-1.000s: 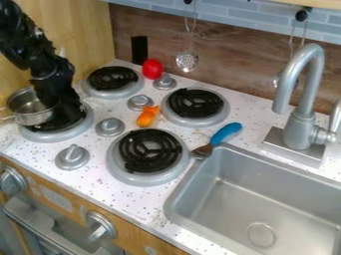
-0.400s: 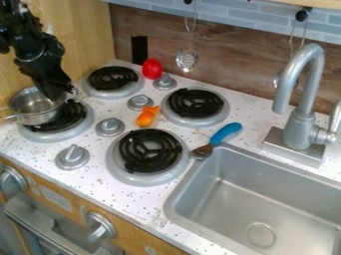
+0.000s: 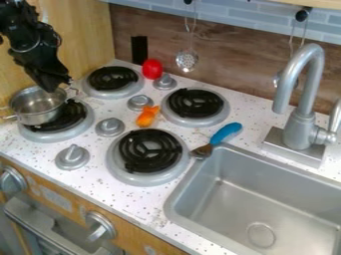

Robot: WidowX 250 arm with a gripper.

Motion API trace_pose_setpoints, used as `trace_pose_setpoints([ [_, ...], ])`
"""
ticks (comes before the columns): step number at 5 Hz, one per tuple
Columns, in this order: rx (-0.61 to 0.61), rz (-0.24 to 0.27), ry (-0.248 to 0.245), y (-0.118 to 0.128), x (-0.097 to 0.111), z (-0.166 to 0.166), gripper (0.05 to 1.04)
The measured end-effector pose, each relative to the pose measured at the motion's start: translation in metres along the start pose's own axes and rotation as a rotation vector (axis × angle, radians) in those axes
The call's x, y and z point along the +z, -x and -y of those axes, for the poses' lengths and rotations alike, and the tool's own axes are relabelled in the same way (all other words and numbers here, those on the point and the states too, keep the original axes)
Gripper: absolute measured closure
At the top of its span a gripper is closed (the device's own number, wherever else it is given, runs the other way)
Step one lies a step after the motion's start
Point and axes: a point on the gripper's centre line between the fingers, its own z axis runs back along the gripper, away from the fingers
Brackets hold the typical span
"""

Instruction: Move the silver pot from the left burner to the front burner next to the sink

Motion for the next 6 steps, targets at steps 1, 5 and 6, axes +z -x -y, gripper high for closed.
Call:
trace_pose_setpoints([
  [1, 0.029, -0.028, -0.014, 0.005, -0.013, -0.01, 0.542],
  [5, 0.049, -0.114, 0.088, 0.016, -0.068, -0.006, 0.13],
  [6, 0.046, -0.078, 0.085, 0.013, -0.07, -0.007, 0.414],
])
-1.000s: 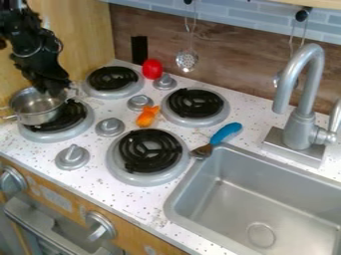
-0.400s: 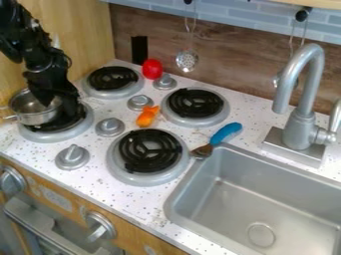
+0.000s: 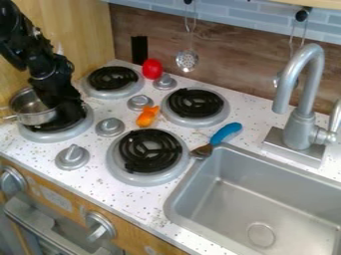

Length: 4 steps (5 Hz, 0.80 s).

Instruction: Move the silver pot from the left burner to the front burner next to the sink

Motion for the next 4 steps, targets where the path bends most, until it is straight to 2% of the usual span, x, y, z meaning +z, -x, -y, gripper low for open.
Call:
trace_pose_setpoints([
  [1, 0.0, -0.003, -0.001, 0.004, -0.001, 0.001, 0.706],
  [2, -0.004, 0.018, -0.012, 0.005, 0.012, 0.005, 0.909],
  [3, -0.027, 0.01, -0.025, 0.01, 0.016, 0.012, 0.986],
  [4, -0.055, 0.031, -0.027, 0.009, 0.031, 0.028, 0.988],
])
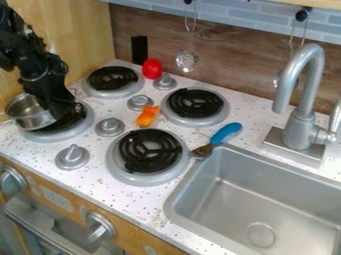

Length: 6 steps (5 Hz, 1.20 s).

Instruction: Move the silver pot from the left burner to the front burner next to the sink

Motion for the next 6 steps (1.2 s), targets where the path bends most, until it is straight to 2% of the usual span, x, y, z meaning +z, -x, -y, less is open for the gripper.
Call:
trace_pose_setpoints([
  [1, -0.09, 0.043, 0.022, -0.003, 0.023, 0.038, 0.988],
  [2, -0.244, 0.09, 0.089, -0.001, 0.038, 0.08, 0.988],
  [3, -0.392, 0.117, 0.182, 0.002, 0.04, 0.133, 0.988],
  [4, -0.481, 0.147, 0.218, -0.004, 0.043, 0.181, 0.988],
  [5, -0.557, 0.122, 0.294, -0.004, 0.03, 0.23, 0.988],
  [6, -0.608, 0.14, 0.316, -0.008, 0.029, 0.25, 0.988],
])
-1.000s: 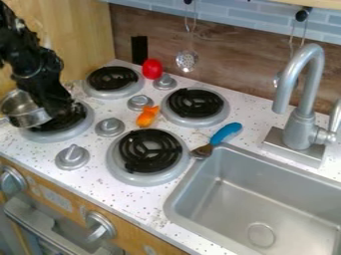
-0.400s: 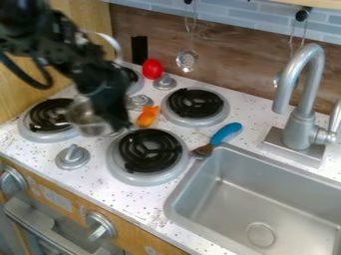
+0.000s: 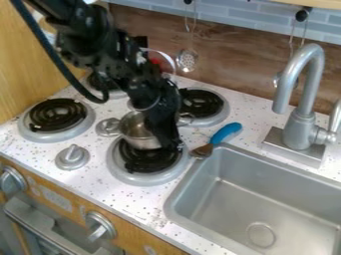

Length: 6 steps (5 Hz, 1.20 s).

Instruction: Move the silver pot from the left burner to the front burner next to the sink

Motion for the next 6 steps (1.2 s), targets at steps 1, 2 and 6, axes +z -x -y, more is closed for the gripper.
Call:
trace_pose_setpoints([
  [1, -0.053, -0.016, 0.022, -0.001, -0.011, 0.01, 0.988],
  [2, -0.065, -0.014, 0.019, -0.001, -0.011, 0.009, 0.988],
  [6, 0.007, -0.042, -0.074, 0.03, 0.025, 0.003, 0.753],
])
